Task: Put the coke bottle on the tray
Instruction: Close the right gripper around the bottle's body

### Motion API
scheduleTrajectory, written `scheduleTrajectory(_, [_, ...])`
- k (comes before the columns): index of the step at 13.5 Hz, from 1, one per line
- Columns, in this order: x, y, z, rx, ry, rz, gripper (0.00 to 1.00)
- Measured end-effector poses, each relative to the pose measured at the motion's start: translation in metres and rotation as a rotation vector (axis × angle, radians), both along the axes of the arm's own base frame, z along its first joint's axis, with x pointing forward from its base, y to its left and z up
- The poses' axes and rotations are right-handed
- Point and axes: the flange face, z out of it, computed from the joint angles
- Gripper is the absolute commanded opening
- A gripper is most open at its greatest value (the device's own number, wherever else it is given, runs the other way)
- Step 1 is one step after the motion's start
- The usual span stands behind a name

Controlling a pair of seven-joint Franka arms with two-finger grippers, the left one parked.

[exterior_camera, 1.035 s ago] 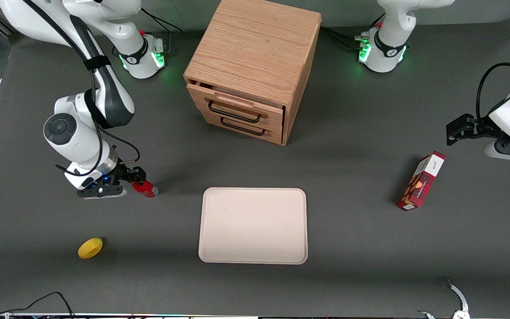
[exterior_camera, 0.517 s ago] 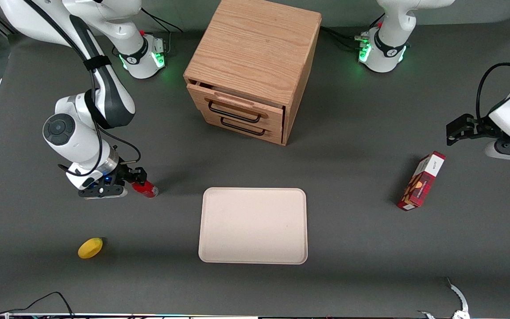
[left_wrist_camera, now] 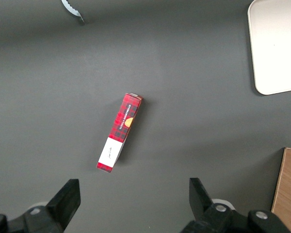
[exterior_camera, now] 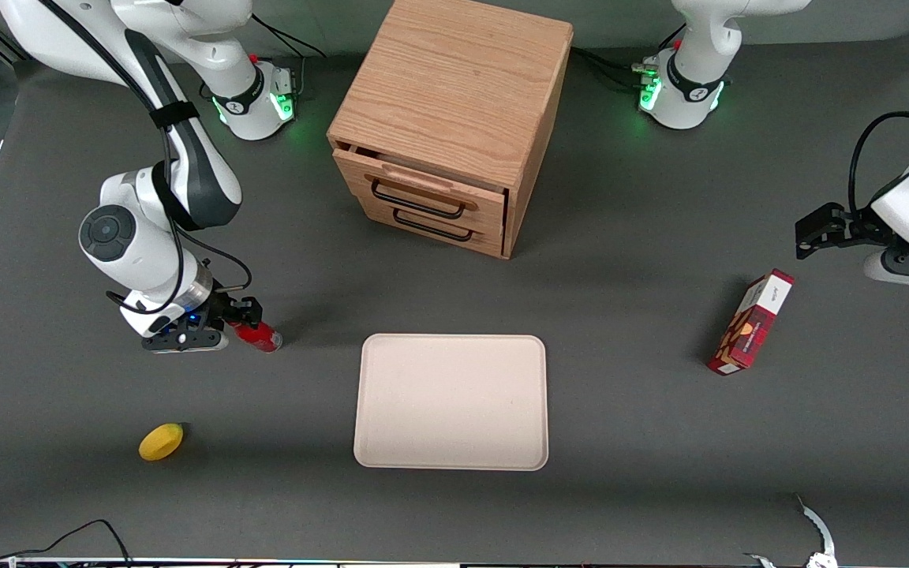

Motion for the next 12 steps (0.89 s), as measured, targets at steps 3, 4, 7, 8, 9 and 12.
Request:
scheduleTrajectory(3, [-0.0002,-0.0002,-0.0002,0.000,0.001,0.000,0.37])
scheduleTrajectory(4, [-0.0002,-0.0002,-0.0002,0.000,0.001,0.000,0.29])
scheduleTrajectory(7, [0.0000,-0.0004,0.0006,0.000,-0.001,0.000,0.00])
scheduleTrajectory(8, [-0.0001,-0.0002,0.0006,0.000,-0.001,0.000,0.00])
scheduleTrajectory(9, [-0.0001,-0.0001,0.0006,0.000,-0.001,0.000,0.00])
scheduleTrajectory(12, [-0.0001,0.0002,0.0007,0.000,0.000,0.001,0.00])
